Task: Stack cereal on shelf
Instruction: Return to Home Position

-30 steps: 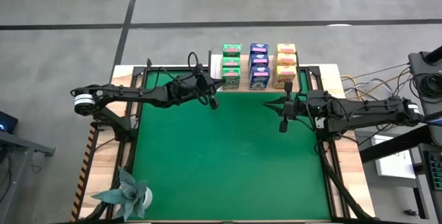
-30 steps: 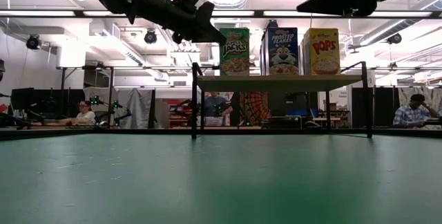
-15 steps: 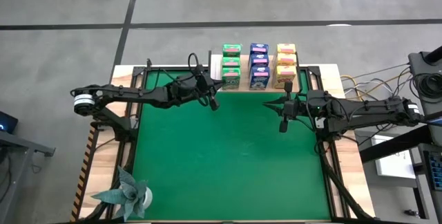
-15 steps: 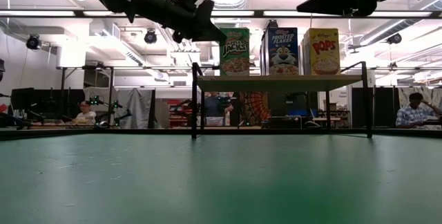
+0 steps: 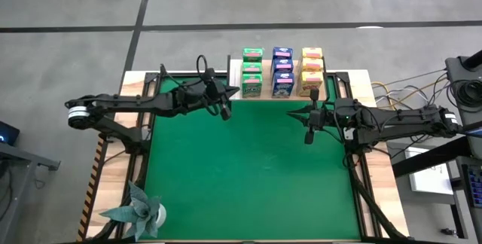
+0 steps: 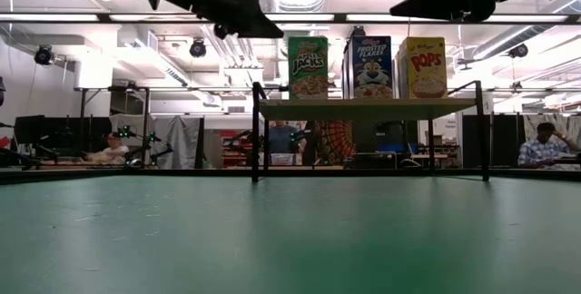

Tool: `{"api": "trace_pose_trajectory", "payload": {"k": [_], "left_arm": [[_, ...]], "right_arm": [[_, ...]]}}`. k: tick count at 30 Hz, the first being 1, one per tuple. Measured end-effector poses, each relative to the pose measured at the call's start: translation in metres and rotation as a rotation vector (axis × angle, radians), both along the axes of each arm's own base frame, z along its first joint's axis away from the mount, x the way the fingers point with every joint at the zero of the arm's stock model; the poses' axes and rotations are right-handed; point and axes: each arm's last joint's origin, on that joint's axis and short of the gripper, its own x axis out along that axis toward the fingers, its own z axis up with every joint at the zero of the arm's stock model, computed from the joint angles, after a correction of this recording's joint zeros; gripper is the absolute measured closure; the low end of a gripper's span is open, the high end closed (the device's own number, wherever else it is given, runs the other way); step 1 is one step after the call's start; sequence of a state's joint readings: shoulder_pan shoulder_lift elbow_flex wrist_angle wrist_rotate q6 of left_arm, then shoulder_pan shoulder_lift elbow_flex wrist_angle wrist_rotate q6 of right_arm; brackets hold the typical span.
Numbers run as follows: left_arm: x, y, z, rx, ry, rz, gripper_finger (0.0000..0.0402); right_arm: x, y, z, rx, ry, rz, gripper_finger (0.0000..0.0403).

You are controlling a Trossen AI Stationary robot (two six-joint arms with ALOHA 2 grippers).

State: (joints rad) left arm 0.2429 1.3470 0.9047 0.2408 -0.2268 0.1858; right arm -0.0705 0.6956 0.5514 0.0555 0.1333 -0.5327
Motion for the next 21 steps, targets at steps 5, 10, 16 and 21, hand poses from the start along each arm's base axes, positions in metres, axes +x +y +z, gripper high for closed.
{"api": "trace_pose_trajectory", "payload": {"k": [5,10,16,21], "left_arm": [[-0.001,0.007,-0.002,0.061,0.035,0.089,0.0402],[0.001,0.016,-0.01,0.063,0.064,0.181,0.0402],[0.006,0.017,-0.011,0.055,0.03,0.175,0.0402],[0.008,0.018,-0.012,0.059,0.011,0.175,0.0402]], "right_arm": [[0.0,0.0,0.0,0.001,0.0,0.0,0.039],[0.0,0.0,0.0,0.001,0.0,0.0,0.039],[0.0,0.0,0.0,0.0,0.0,0.0,0.039],[0.0,0.0,0.0,-0.002,0.0,0.0,0.039]]}}
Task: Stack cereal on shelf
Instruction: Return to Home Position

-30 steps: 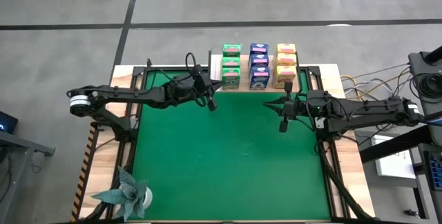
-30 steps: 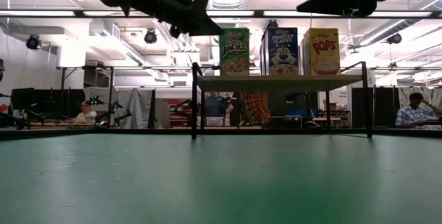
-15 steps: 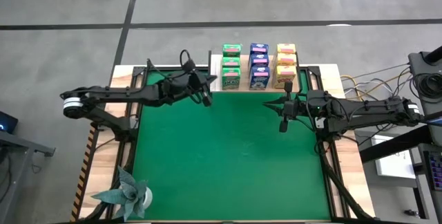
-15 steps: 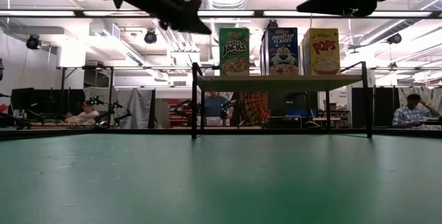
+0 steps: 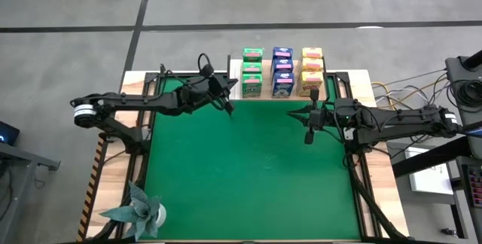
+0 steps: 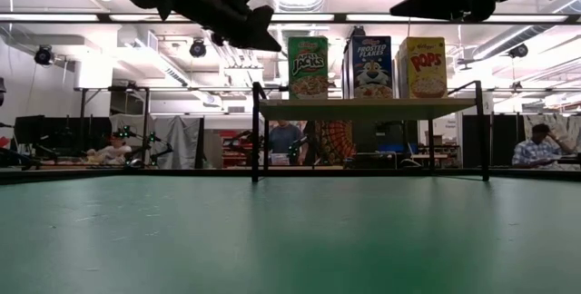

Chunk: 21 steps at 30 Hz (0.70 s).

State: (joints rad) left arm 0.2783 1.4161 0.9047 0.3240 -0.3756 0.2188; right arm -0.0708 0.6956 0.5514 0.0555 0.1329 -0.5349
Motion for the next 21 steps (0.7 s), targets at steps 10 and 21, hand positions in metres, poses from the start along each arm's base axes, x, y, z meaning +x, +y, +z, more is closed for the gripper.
{"api": "trace_pose_trajectory", "payload": {"k": [10,21], "left_arm": [[0.0,-0.01,0.004,0.006,-0.002,-0.032,0.0402],[-0.044,-0.056,0.03,0.056,0.048,-0.327,0.0402]], "right_arm": [[0.0,0.0,0.0,-0.014,0.007,0.005,0.039],[-0.024,0.003,-0.002,-0.001,-0.032,0.06,0.039]]}}
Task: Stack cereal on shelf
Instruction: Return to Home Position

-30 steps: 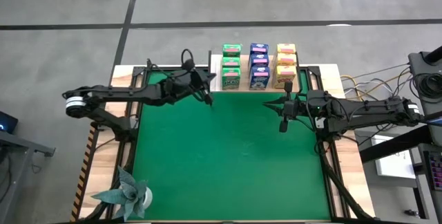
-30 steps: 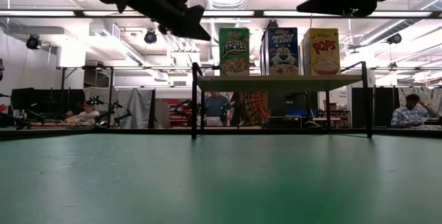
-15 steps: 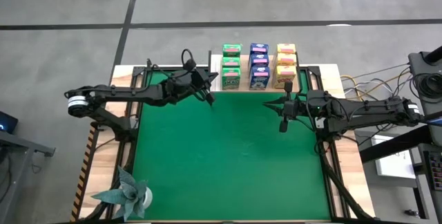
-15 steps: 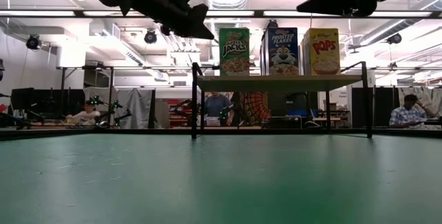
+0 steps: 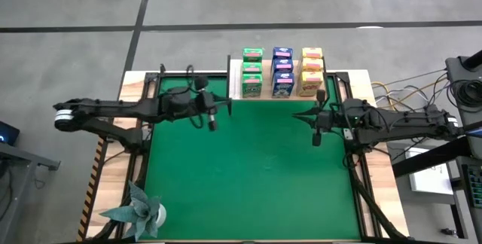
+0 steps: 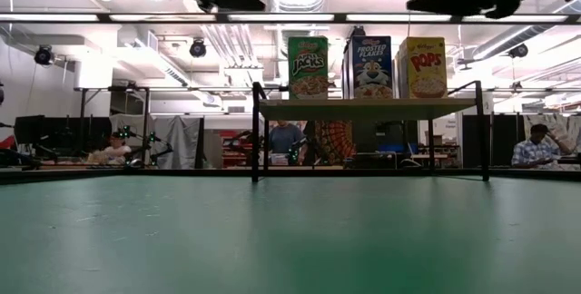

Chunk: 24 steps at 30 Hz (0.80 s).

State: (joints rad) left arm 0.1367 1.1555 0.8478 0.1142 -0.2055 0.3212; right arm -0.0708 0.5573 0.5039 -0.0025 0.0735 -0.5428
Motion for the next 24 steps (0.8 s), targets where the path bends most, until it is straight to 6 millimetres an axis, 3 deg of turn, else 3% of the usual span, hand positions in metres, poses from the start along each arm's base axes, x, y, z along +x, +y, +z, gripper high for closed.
{"api": "trace_pose_trajectory", "payload": {"k": [9,24], "left_arm": [[-0.058,-0.01,-0.005,-0.026,-0.122,-0.054,0.0402],[-0.114,-0.017,-0.031,-0.013,-0.243,-0.054,0.0402]], "right_arm": [[-0.047,0.007,0.008,-0.004,-0.221,0.133,0.039],[-0.081,0.011,-0.012,0.04,-0.381,0.192,0.039]]}}
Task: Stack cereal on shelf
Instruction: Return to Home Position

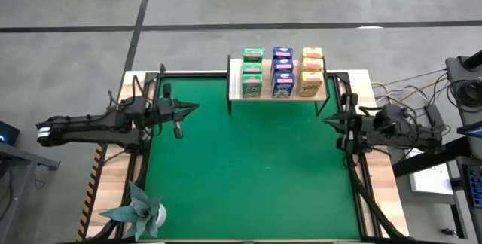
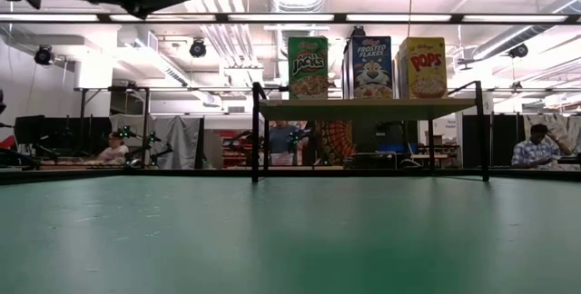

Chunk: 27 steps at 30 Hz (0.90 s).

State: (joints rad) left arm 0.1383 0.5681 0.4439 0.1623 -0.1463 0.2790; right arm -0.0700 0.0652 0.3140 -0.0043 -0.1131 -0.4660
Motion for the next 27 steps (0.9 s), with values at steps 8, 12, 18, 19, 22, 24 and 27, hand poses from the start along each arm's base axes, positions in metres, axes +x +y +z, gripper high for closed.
{"api": "trace_pose_trajectory", "payload": {"k": [8,12,18,19,22,24,27], "left_arm": [[-0.018,-0.002,-0.016,0.005,-0.038,0.002,0.0402],[-0.027,-0.003,-0.024,0.009,-0.066,0.002,0.0402],[-0.038,-0.005,-0.04,-0.003,-0.104,0.0,0.0402],[-0.039,-0.005,-0.042,-0.01,-0.111,-0.001,0.0402],[-0.042,-0.006,-0.048,-0.019,-0.128,-0.003,0.0402],[-0.043,-0.006,-0.055,-0.019,-0.127,-0.003,0.0402],[-0.043,-0.006,-0.067,-0.021,-0.106,-0.003,0.0402]], "right_arm": [[0.001,0.0,-0.016,0.062,0.019,0.004,0.039],[0.003,0.0,-0.02,0.084,0.039,0.01,0.039],[0.004,-0.001,-0.027,0.099,0.049,0.001,0.039],[0.005,-0.001,-0.03,0.11,0.061,-0.01,0.039],[0.008,-0.003,-0.039,0.132,0.082,-0.053,0.039],[0.011,-0.004,-0.047,0.149,0.103,-0.073,0.039],[0.014,-0.004,-0.055,0.155,0.108,-0.073,0.039]]}}
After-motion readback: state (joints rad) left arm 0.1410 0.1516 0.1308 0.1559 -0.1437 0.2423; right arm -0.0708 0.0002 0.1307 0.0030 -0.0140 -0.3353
